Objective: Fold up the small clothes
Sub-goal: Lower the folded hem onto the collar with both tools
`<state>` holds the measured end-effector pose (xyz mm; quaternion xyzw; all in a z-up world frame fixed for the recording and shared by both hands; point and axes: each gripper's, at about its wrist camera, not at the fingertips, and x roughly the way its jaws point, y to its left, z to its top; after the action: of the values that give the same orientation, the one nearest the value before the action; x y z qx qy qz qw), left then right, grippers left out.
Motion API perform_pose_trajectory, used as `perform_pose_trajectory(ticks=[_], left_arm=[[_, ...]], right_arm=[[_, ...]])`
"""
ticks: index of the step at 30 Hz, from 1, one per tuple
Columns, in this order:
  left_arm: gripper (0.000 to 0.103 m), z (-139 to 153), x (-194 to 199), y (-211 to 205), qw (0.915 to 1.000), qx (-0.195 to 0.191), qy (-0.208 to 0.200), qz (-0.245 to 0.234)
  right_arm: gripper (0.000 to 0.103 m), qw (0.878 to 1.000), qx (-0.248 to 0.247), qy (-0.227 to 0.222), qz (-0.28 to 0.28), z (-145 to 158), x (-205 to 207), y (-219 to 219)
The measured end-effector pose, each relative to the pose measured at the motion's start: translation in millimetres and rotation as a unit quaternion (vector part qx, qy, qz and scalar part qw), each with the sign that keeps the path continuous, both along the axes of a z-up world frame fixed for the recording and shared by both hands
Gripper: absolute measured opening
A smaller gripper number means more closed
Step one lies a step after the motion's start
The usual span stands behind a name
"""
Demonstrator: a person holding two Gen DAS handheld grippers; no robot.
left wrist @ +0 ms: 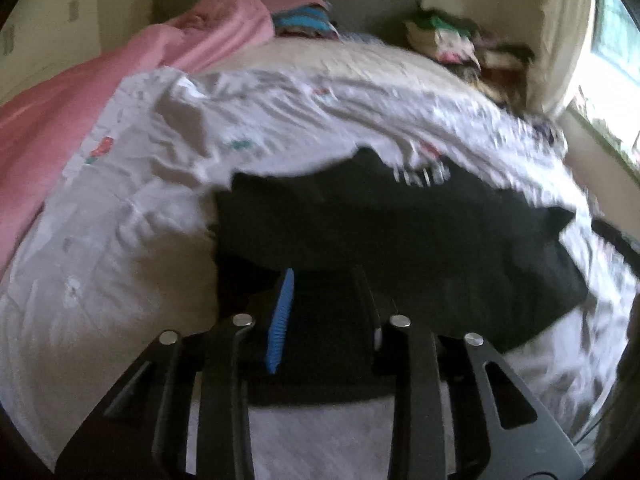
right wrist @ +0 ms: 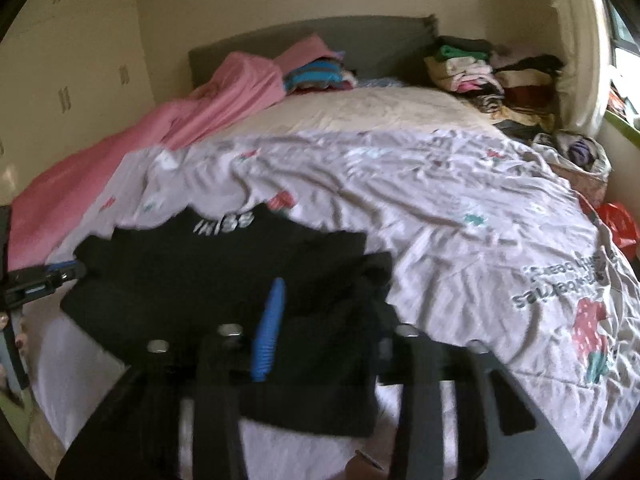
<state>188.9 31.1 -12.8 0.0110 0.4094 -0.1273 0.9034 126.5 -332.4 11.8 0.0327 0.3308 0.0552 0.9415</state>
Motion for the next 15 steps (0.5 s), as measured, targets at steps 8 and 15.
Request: perform_pose_trajectory(ticks=[8,15], left_arm=[[0.006,-30,6,-16,0.9981,0.060,0.010,-0.003],[0.007,-32,38,-16,0.9977,0.065,0.015,0.013]], right_arm=[[0.020,0.998,-0.031,0.061,0.008,-41,14,18],[0.019,0.995,-0.048,0.087,-0.016,-64,60,15]])
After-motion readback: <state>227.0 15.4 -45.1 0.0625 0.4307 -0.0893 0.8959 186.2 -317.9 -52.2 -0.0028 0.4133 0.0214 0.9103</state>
